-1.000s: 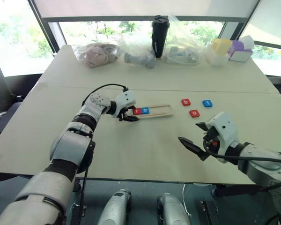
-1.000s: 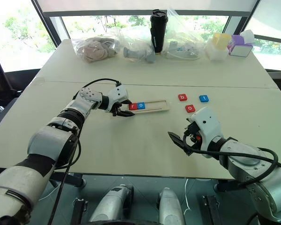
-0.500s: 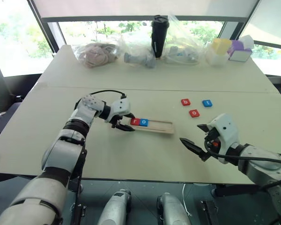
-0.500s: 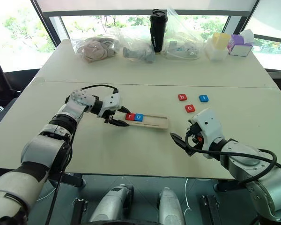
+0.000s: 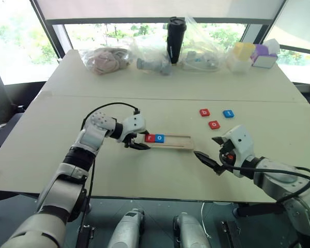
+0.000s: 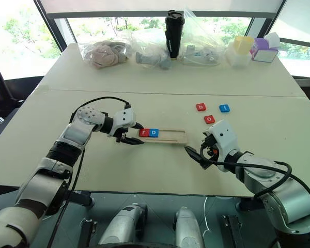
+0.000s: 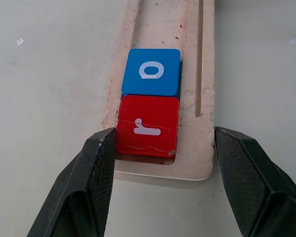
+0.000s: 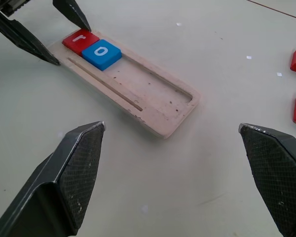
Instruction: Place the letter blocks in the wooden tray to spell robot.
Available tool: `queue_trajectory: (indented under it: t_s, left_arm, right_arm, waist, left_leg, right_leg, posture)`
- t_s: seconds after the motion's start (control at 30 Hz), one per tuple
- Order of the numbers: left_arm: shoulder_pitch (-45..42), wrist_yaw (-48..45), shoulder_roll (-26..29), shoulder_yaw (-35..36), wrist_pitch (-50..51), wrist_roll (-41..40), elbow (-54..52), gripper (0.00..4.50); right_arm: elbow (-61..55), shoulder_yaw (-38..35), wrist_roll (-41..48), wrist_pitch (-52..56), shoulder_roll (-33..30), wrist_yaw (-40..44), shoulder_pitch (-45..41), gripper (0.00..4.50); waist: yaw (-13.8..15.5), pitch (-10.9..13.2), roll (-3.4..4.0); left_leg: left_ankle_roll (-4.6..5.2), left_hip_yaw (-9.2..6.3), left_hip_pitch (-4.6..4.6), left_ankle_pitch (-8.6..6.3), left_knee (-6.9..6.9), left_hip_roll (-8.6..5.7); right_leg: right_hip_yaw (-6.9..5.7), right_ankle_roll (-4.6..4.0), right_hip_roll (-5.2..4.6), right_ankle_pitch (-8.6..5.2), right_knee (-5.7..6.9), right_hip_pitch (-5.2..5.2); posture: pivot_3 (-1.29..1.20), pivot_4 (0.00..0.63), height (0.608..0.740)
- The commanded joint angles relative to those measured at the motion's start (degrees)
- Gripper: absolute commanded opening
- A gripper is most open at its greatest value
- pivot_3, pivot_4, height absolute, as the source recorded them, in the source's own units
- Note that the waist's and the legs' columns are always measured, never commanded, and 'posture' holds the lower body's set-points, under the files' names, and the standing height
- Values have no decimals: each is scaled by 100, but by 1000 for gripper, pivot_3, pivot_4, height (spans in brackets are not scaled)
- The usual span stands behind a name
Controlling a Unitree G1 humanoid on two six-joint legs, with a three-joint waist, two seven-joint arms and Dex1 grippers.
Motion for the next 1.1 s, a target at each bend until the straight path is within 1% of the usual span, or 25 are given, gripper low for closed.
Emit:
queue_trajectory:
  t_s: [0.03, 0.1, 0.17, 0.2, 0.3, 0.43, 0.5, 0.6, 0.63, 0.7, 0.77, 0.87, 0.97, 1.1]
  left_arm:
    - [66, 39, 70, -166, -36, 16, -46, 2491]
    - [41, -16, 102, -217, -128, -21, -41, 3538]
    - [27, -34, 228, -307, -307, 58, -126, 4365]
    - [48, -138, 303, -332, -249, 23, -261, 4443]
    - [83, -291, 475, -430, -9, 18, -551, 4443]
    - [-69, -8, 681, -181, 295, -69, -708, 4443]
    - [-97, -102, 807, 199, 655, -540, -1022, 4443]
    - [-14, -144, 855, 824, 1349, -1374, -1553, 4443]
    - [140, -62, 850, 1160, 1795, -1781, -1908, 4443]
    - [506, 152, 884, 1605, 2509, -2329, -2609, 4443]
    - [879, 364, 964, 1744, 2929, -2557, -3209, 4443]
    - [1320, 751, 1048, 1853, 3345, -2759, -3855, 4443]
    - [1586, 1029, 1136, 1951, 3728, -3001, -4288, 4443]
    - [1756, 1292, 1265, 2107, 3971, -3332, -4624, 4443]
  right_arm:
    - [-56, -50, -57, -158, 23, 39, -22, 4500]
    - [-43, -65, -93, -201, 29, 49, 38, 4500]
    - [-43, -70, -121, -228, 44, 56, 91, 4500]
    - [-45, -64, -134, -235, 54, 61, 108, 4500]
    - [-20, -78, -159, -253, 52, 111, 129, 4500]
    - [131, -104, -290, -432, 92, 100, 108, 4500]
    - [286, -214, -309, -552, 209, 20, -38, 4500]
    - [651, -371, -289, -569, 455, -192, -467, 4500]
    - [955, -367, -360, -507, 567, -378, -817, 4500]
    - [1570, -287, -576, -406, 747, -716, -1494, 4500]
    - [2210, -202, -753, -320, 961, -1010, -2115, 4500]
    - [3601, 12, -1169, -357, 1317, -1408, -3138, 4500]
    - [5312, 278, -1628, -804, 1542, -1414, -4168, 4500]
    - [6831, 464, -1967, -1324, 1663, -1141, -4940, 4500]
  waist:
    - [0, 0, 1]
    - [0, 0, 1]
    - [4, 0, 1]
    - [1, 0, 1]
    - [-15, 0, 2]
    - [-13, 0, 2]
    - [-18, 2, 1]
    - [-16, 3, 3]
    - [-36, 3, 3]
    - [-92, 2, 7]
    - [-126, 2, 8]
    - [-158, 4, 9]
    - [-163, 5, 11]
    - [-133, 6, 12]
  left_leg:
    - [0, 0, 0, 0, 0, 0]
    - [0, 0, 1, 0, 0, 0]
    - [0, 0, 0, 0, 0, 0]
    - [0, 0, 0, 0, 0, 0]
    - [-1, 1, 0, 0, -2, 0]
    - [0, 2, 0, 0, -4, 1]
    - [-1, 1, -1, 0, -3, 2]
    - [-1, 1, -4, 0, -3, 2]
    - [-1, 2, -3, 0, -2, 2]
    - [-1, 2, -4, 0, -2, 2]
    - [-1, 5, 0, 0, -4, 2]
    - [-2, 7, 2, 2, -13, 1]
    - [-5, 10, 2, 5, -12, 3]
    - [-6, 10, 3, 6, -14, 2]
  right_leg:
    - [0, -2, 0, -1, 0, 0]
    - [0, -5, 0, -2, 0, 1]
    - [1, -6, -1, -3, 0, 1]
    - [1, -6, -1, -3, -1, 1]
    - [5, -7, -1, -4, -1, -2]
    - [5, -7, 0, -4, 0, -6]
    - [5, -8, 1, -4, 0, -7]
    - [5, -8, 1, -3, 0, -10]
    - [6, -8, 1, -3, 0, -10]
    - [8, -10, 0, -2, 0, -10]
    - [11, -10, 0, -2, 1, -10]
    - [14, -7, 3, 0, 9, -15]
    - [15, -4, 13, 6, 14, -19]
    - [16, -2, 22, 8, 14, -17]
  posture:
    - [0, 150, 740]
    - [0, 150, 740]
    - [0, 150, 740]
    - [0, 150, 740]
    - [0, 150, 740]
    - [0, 150, 740]
    - [0, 150, 740]
    - [0, 150, 740]
    - [0, 150, 740]
    - [0, 150, 740]
    - [0, 150, 740]
    - [0, 150, 740]
    - [0, 150, 740]
    - [0, 150, 740]
